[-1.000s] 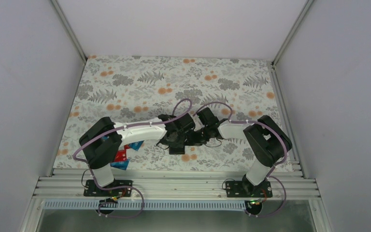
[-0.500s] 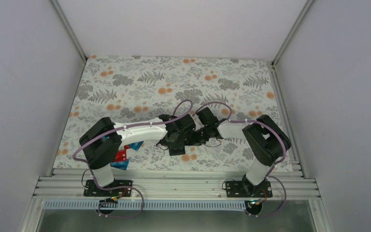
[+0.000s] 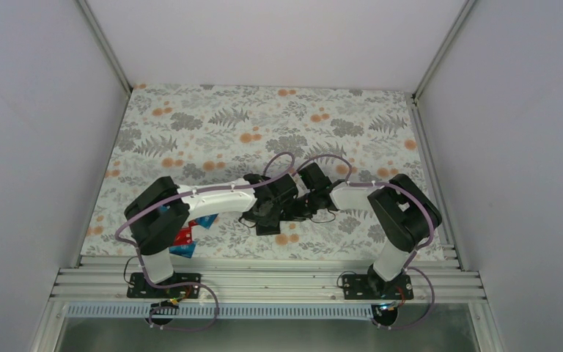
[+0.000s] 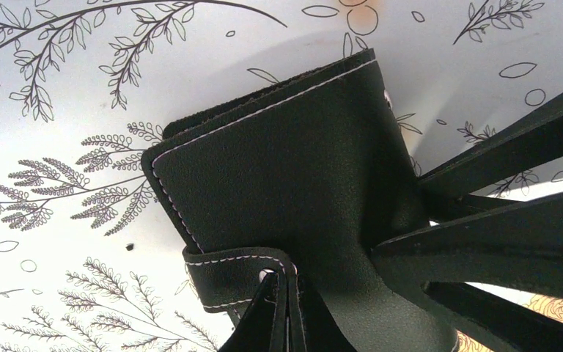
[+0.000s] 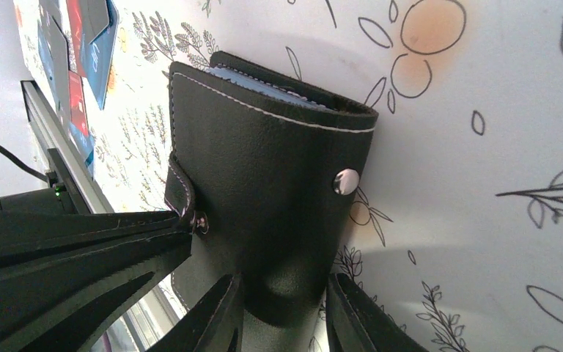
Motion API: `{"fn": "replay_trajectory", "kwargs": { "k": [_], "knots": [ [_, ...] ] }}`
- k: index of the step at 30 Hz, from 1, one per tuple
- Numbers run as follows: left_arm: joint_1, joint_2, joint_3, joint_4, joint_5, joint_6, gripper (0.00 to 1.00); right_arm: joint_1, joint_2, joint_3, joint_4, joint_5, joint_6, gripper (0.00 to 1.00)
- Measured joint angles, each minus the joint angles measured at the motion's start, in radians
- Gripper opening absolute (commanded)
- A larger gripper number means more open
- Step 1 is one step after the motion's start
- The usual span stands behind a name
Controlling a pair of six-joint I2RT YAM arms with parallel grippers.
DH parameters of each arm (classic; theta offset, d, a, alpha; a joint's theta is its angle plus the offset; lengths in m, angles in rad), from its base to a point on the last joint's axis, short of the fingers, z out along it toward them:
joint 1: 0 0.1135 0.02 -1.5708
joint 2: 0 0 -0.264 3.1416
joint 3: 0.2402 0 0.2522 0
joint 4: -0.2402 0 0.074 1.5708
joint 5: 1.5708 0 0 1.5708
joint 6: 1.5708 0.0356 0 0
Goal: Put the credit cards into the card holder
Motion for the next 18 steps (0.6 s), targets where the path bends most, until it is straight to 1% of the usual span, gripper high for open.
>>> {"fn": "replay_trajectory", "kwargs": {
  "k": [18],
  "knots": [
    [0.0, 0.024, 0.021, -0.006, 0.012, 0.008, 0.02, 0.0, 0.0, 0.0, 0.0, -0.001, 0.0, 0.32]
  ]
}}
